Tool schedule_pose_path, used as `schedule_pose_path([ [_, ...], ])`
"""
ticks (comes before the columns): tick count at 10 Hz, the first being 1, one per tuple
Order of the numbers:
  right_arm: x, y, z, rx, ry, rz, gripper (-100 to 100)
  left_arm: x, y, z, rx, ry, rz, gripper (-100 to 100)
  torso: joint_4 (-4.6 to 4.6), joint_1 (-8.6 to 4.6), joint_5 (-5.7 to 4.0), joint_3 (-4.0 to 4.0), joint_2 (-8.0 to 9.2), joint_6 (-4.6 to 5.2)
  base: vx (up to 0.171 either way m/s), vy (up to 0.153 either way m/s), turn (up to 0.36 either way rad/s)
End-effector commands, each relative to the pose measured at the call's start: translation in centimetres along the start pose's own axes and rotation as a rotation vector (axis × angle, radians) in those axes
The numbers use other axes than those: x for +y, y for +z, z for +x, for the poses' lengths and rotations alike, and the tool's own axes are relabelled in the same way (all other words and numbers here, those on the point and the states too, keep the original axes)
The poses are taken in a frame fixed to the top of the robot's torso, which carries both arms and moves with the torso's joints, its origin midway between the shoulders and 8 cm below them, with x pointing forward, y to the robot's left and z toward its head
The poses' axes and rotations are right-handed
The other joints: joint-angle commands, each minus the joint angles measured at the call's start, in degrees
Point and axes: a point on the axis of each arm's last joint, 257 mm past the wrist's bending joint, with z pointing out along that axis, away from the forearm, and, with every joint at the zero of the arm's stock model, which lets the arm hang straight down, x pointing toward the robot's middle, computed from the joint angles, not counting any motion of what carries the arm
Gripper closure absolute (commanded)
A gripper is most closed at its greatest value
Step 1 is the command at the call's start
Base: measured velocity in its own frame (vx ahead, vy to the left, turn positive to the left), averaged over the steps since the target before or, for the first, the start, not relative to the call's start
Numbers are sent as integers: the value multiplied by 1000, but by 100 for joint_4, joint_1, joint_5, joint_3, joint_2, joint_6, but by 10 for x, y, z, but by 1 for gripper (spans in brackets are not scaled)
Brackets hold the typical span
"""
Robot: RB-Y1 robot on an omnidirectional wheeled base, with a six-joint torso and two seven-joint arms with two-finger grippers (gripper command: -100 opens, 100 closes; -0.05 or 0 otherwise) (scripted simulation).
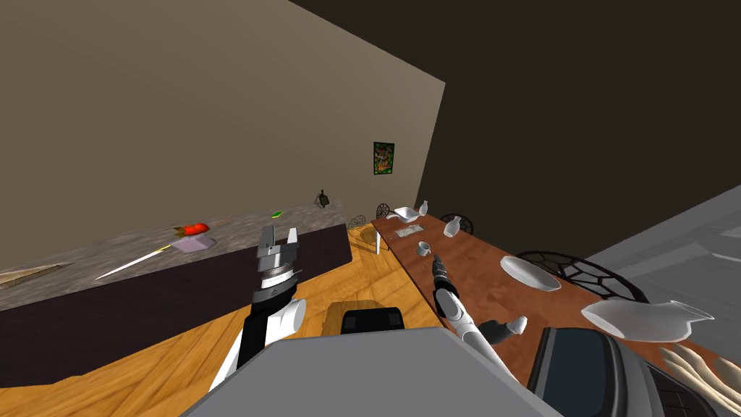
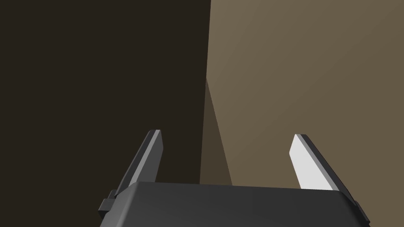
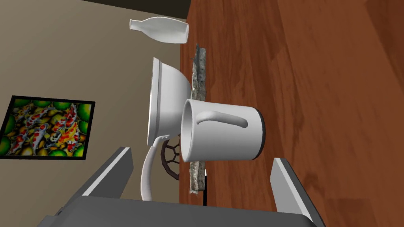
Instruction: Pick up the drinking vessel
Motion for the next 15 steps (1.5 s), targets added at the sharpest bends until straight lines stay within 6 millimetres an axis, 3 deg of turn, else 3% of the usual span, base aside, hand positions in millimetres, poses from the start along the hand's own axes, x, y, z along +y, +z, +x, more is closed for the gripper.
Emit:
schedule_pose_path([
  [1,3,6,11,19,-73,-2,-100,0,0,0,0,0,0,0,0,0,0,0,0,0,7,-33,89],
  [15,19,30,51,50,-535,-32,-100,0,0,0,0,0,0,0,-3,-3,-1,-8,-14,-1,21,-30,80],
])
